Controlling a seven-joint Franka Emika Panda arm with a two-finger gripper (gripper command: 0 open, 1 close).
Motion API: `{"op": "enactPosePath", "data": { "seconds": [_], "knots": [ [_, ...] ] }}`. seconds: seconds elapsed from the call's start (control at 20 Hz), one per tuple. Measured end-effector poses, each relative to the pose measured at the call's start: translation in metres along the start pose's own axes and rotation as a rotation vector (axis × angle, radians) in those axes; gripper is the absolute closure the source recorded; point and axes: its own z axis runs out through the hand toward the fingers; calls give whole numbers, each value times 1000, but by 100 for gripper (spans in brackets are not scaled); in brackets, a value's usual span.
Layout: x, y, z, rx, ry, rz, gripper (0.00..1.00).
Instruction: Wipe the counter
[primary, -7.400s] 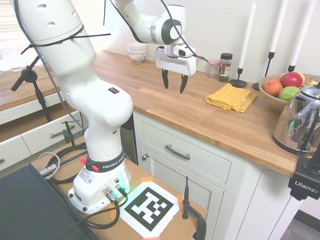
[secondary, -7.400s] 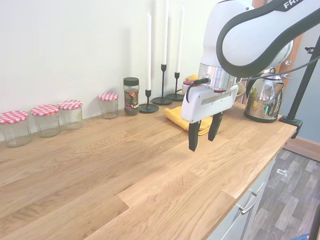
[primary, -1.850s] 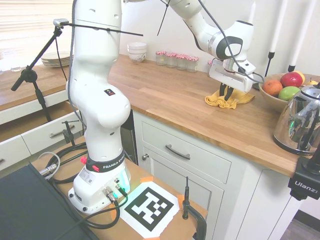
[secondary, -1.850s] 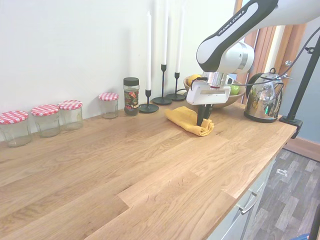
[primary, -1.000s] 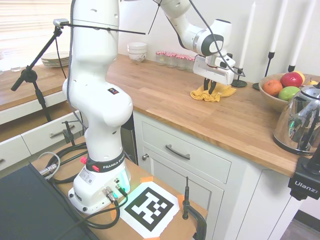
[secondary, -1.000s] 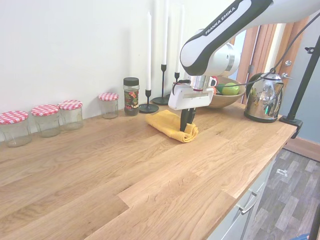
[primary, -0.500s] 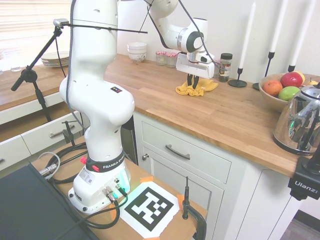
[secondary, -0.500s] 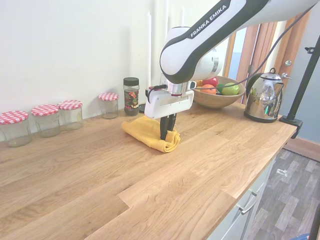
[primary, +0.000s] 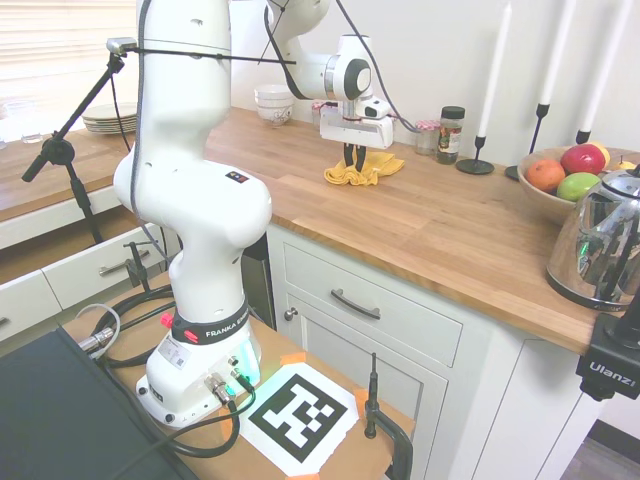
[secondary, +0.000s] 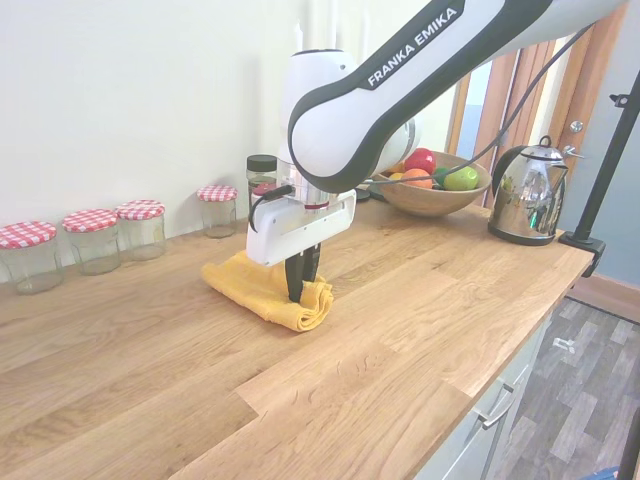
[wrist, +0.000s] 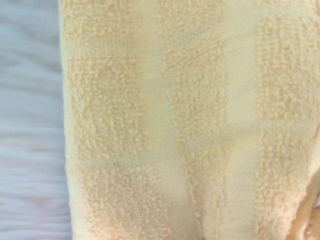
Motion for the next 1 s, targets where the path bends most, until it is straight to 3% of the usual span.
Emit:
{"op": "enactPosePath", "data": {
  "seconds": [0.5,1.0],
  "knots": [
    [-62,-47,-1,2,3,-71,100],
    [-91,-65,-2,-2,17,-107,100]
  ]
}}
